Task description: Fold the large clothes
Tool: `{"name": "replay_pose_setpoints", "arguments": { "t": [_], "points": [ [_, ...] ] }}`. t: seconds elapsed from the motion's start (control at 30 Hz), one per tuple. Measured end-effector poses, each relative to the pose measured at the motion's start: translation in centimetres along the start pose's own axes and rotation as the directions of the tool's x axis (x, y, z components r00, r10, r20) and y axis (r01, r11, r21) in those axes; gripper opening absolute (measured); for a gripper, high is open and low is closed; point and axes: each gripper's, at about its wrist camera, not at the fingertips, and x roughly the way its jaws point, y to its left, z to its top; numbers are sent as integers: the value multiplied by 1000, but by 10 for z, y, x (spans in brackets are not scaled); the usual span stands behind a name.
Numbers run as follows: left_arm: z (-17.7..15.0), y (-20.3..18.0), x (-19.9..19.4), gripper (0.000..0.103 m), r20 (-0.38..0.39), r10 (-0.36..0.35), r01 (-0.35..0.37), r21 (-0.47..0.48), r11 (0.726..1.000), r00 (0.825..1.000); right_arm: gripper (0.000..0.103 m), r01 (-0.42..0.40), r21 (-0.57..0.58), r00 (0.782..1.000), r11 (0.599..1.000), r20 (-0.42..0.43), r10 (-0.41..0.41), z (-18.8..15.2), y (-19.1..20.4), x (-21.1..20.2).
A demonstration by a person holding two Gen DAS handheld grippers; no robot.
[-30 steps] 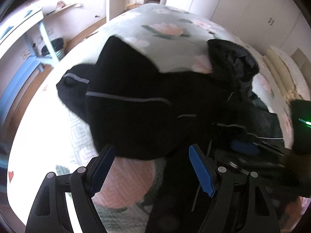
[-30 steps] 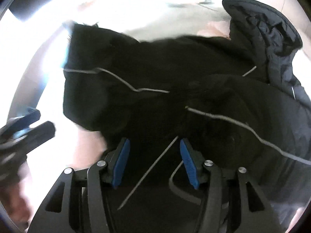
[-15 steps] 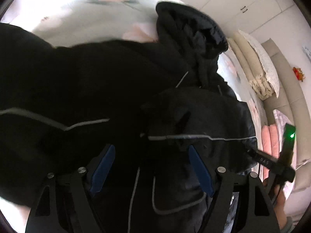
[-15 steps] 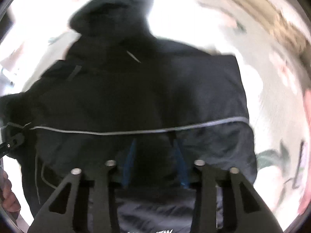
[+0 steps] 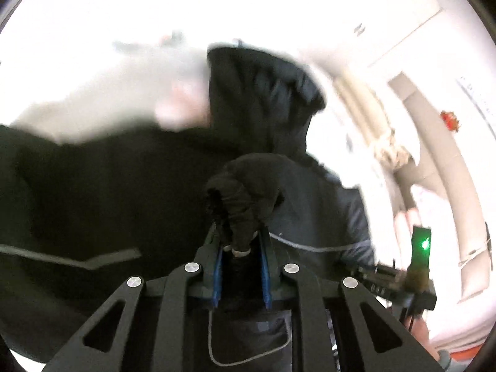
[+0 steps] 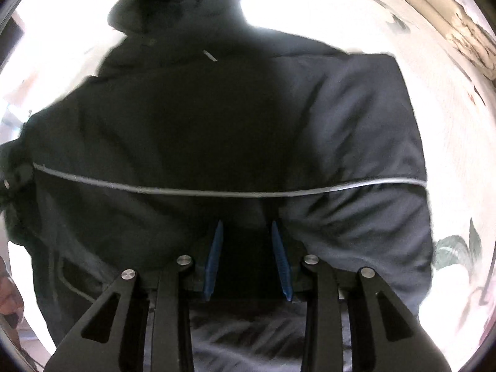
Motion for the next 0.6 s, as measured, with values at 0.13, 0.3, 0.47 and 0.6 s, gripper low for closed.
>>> {"name": "replay_pose_setpoints", "arguments": {
  "t": [0.13,0.3,0.47,0.6],
  "points": [
    [11,19,-34,20,50,83,-82,-15,997,995,41,-59,-21,994,998,91,60,11,12,-43],
    [-22,66,5,24,-138,204,-212,-43,976,969,59,-36,-7,991,999,132,37,23,14,-44],
    [-42,57,26,42,-159,305,-296,78,952,939,59,23,29,999,999,25,-24,18,6,13],
    [-39,47,13,43,-155,367,-348,140,927,917,64,63,-11,998,998,6,-63,18,14,33]
  ]
}}
